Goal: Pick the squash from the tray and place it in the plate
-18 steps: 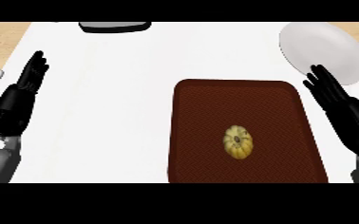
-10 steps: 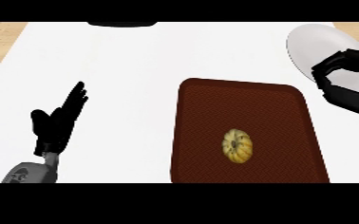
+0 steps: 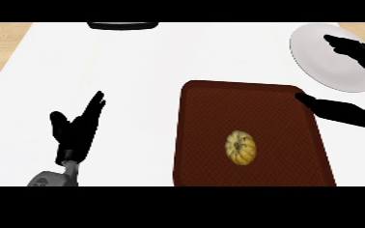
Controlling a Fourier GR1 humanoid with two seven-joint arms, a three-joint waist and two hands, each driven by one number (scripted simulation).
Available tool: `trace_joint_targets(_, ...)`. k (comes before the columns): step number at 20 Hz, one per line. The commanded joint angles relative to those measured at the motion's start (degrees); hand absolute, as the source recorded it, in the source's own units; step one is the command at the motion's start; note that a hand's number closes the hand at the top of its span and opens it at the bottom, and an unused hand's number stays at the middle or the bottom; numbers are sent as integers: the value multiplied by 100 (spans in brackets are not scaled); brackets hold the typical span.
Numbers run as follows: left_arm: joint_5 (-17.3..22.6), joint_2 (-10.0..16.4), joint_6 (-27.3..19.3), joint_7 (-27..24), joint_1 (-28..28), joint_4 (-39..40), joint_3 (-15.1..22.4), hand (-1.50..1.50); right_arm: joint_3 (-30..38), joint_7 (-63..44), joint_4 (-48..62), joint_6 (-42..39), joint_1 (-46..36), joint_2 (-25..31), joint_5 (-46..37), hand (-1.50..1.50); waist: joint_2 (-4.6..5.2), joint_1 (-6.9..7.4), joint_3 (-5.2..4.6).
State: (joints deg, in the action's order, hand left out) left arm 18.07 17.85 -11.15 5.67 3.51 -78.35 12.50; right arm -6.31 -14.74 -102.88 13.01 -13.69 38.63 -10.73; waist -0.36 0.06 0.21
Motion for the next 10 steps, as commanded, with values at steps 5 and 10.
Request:
trace_joint_targets(5, 47, -215, 33, 326, -329, -123, 165, 0, -510, -1514, -819, -1314, -2, 909, -476, -150, 11, -22, -40)
trace_joint_targets(10, -47, -229, 86, 205, -320, -94, 191, 0, -1340, -2858, -1274, -2581, -458, 1093, -169, -150, 26, 50, -47)
